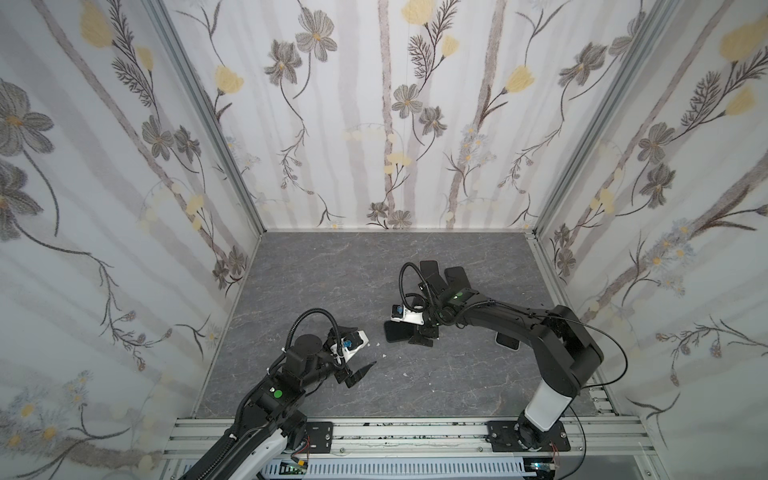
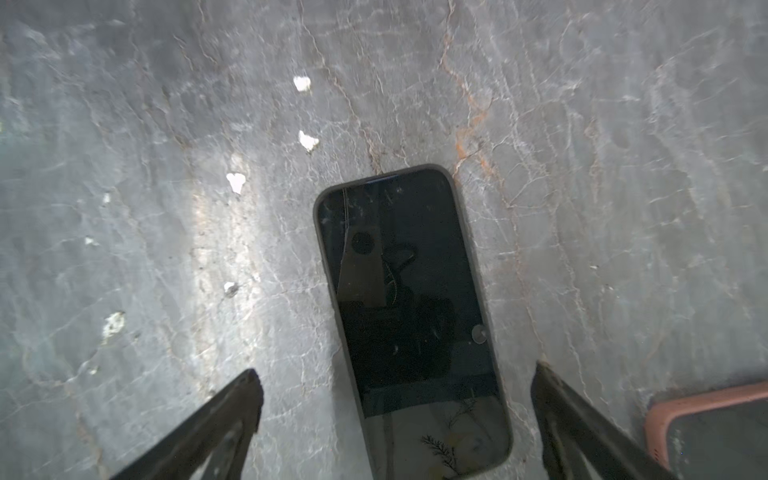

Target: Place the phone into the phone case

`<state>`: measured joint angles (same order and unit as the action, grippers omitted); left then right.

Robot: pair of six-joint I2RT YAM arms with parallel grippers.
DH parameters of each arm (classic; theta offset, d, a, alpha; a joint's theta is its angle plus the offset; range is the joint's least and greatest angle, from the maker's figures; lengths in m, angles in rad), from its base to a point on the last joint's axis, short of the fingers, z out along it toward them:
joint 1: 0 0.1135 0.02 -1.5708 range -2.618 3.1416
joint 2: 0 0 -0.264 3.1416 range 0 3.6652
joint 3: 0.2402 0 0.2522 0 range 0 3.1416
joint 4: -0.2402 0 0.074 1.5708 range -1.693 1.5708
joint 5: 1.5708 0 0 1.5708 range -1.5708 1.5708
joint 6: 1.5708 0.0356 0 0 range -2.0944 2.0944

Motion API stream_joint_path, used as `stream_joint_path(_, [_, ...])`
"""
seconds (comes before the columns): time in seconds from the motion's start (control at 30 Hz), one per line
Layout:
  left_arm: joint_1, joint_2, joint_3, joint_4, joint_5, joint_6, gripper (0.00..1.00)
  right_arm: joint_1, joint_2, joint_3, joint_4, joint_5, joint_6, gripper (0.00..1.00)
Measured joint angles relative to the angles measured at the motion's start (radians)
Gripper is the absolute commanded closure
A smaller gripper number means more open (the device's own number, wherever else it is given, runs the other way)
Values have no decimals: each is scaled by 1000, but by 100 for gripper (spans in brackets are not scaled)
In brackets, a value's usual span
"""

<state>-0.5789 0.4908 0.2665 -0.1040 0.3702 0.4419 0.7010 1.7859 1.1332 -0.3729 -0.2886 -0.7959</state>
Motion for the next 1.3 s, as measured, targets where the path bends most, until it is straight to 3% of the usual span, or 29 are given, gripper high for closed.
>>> stream_joint_path(0.27, [0,-8,-33,50,-5,-5,0,0,179,120,-42,18,-10,1])
stream_joint_path(0.5, [0,-47,-52,76,-11,-16,0,2,251,214,-95,-34,2,28])
stream_joint_path(0.63, [0,-73,-60,93,-49,-16,0,3,303,298,-132,-8,63,33])
stream_joint_path(0.8, [0,-109,-66,122,-141,-16,0,5,449,515,-191,87,274,40])
stream_joint_path(1.03, [0,-156,-71,141,-253,-16,0,0,632,813,-230,239,706,39])
stream_joint_path(1.2, [0,-174,-75,167,-321,-16,0,-1,686,887,-184,348,1005,34])
stream_joint_path(1.3, [1,-164,-76,182,-363,-27,0,-3,692,893,-151,388,1132,22])
